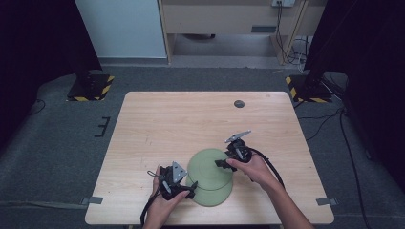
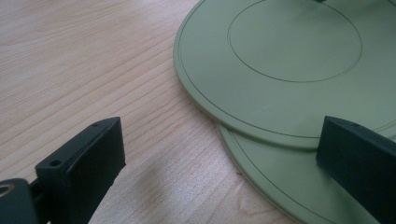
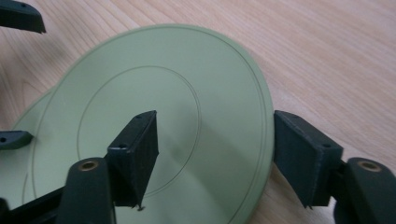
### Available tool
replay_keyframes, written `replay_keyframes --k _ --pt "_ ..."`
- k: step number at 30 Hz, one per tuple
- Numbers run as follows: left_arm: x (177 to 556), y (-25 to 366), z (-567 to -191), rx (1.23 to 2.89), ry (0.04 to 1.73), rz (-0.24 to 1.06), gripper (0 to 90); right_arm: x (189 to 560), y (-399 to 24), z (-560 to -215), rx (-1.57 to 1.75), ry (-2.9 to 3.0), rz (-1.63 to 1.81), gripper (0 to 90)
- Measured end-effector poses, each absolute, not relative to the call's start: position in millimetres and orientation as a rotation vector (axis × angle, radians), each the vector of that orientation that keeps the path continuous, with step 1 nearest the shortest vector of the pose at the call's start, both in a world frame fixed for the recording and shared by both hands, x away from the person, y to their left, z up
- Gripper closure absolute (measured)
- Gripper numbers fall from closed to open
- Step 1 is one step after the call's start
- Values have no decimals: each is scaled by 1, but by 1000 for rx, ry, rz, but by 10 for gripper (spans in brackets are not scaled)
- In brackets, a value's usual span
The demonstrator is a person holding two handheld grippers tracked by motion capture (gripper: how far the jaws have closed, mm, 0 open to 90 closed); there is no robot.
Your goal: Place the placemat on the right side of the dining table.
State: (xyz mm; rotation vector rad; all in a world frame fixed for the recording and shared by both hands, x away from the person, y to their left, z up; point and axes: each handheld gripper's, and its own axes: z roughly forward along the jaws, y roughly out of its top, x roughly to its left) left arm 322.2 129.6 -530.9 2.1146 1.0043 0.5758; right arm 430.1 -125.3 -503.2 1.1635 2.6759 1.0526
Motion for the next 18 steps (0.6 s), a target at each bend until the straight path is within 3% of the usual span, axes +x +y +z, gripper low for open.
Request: replay_keyframes --k 9,18 --pt "322 129 -531 2118 1006 580 3 416 -121 -474 1049 2655 1100 461" --pt "322 129 -531 2119 1007 575 3 418 -120 -477 1044 2665 1032 547"
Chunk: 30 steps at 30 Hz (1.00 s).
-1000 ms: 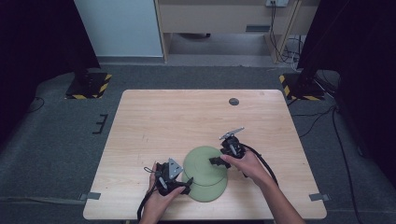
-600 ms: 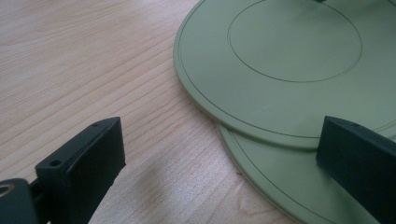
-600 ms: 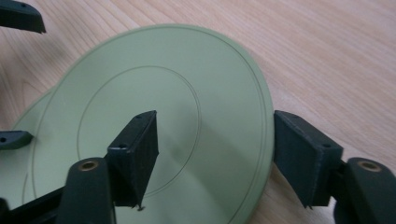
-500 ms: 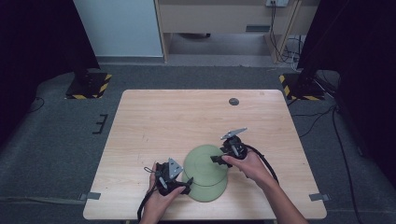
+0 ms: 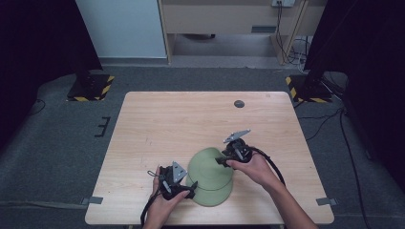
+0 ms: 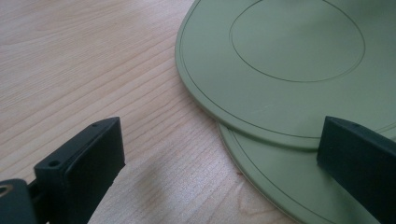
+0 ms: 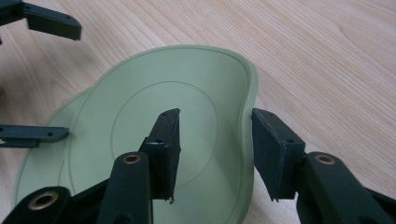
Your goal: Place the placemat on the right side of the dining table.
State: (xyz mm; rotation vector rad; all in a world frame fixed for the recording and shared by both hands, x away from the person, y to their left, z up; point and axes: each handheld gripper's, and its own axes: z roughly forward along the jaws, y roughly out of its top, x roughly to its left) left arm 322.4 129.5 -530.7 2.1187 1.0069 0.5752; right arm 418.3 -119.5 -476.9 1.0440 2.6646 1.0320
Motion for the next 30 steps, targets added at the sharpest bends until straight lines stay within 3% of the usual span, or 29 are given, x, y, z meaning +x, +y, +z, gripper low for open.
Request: replay_keyframes --k 21,30 --pt "322 130 -531 2118 1005 576 4 421 -119 -483 1042 2682 1058 814" --pt "321 129 -531 2119 1001 583 8 419 -121 -477 1071 2680 1075 844"
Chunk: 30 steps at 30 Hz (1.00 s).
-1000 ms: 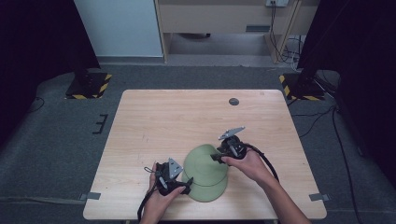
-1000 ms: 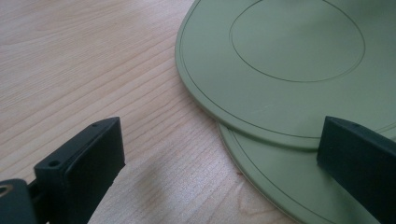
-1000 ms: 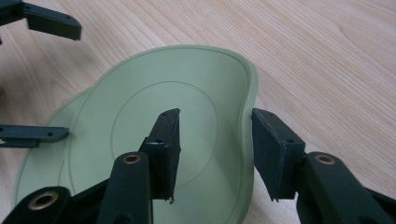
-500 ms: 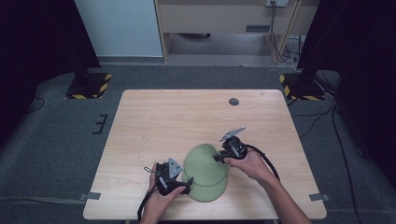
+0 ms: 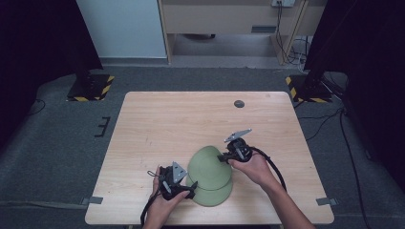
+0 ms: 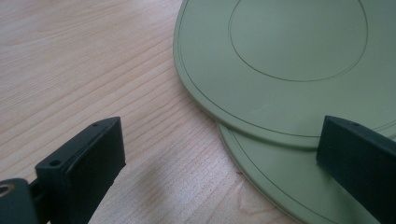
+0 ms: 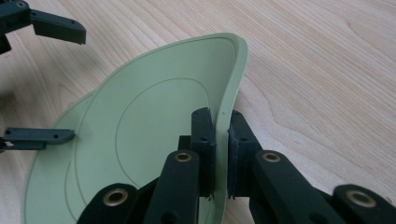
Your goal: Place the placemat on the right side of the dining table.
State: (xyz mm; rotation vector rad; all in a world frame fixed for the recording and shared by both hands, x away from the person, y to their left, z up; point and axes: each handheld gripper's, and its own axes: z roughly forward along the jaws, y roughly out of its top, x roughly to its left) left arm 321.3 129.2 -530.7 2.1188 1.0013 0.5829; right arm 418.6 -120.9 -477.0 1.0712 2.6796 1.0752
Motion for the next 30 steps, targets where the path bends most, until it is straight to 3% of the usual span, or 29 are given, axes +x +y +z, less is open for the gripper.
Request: replay_keyframes --k 30 --pt "320 141 -527 2098 1020 601 22 411 -135 -433 1062 2630 1236 855"
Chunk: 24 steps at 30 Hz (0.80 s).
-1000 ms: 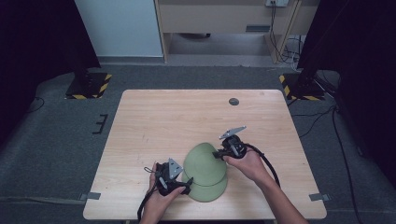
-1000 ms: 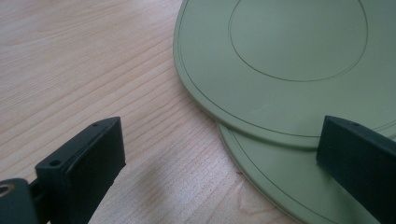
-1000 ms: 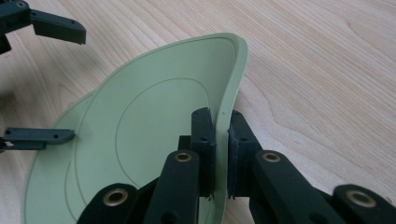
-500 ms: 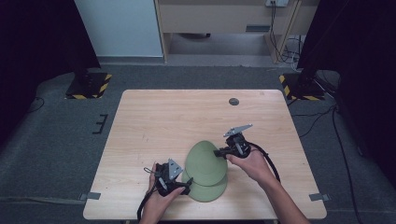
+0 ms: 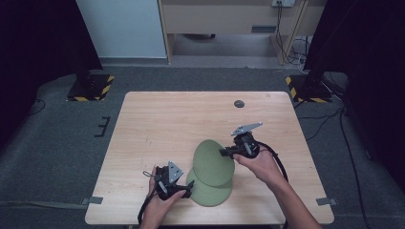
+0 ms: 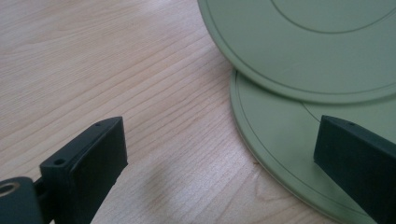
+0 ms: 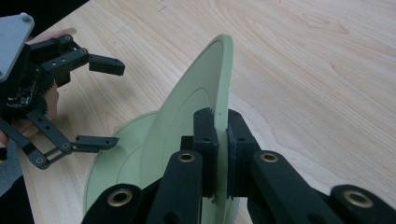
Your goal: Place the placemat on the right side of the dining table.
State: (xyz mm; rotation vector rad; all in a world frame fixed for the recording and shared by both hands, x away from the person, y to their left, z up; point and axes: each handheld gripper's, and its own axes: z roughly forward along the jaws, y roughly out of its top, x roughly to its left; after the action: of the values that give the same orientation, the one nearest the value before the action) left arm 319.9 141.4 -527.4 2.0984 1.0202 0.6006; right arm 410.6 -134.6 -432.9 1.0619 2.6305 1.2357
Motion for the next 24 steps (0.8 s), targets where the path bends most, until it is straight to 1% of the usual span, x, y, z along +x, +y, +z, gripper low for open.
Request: replay_keyframes --k 24 --pt "324 164 -526 2063 1094 607 23 416 -151 -403 1092 2522 1248 857"
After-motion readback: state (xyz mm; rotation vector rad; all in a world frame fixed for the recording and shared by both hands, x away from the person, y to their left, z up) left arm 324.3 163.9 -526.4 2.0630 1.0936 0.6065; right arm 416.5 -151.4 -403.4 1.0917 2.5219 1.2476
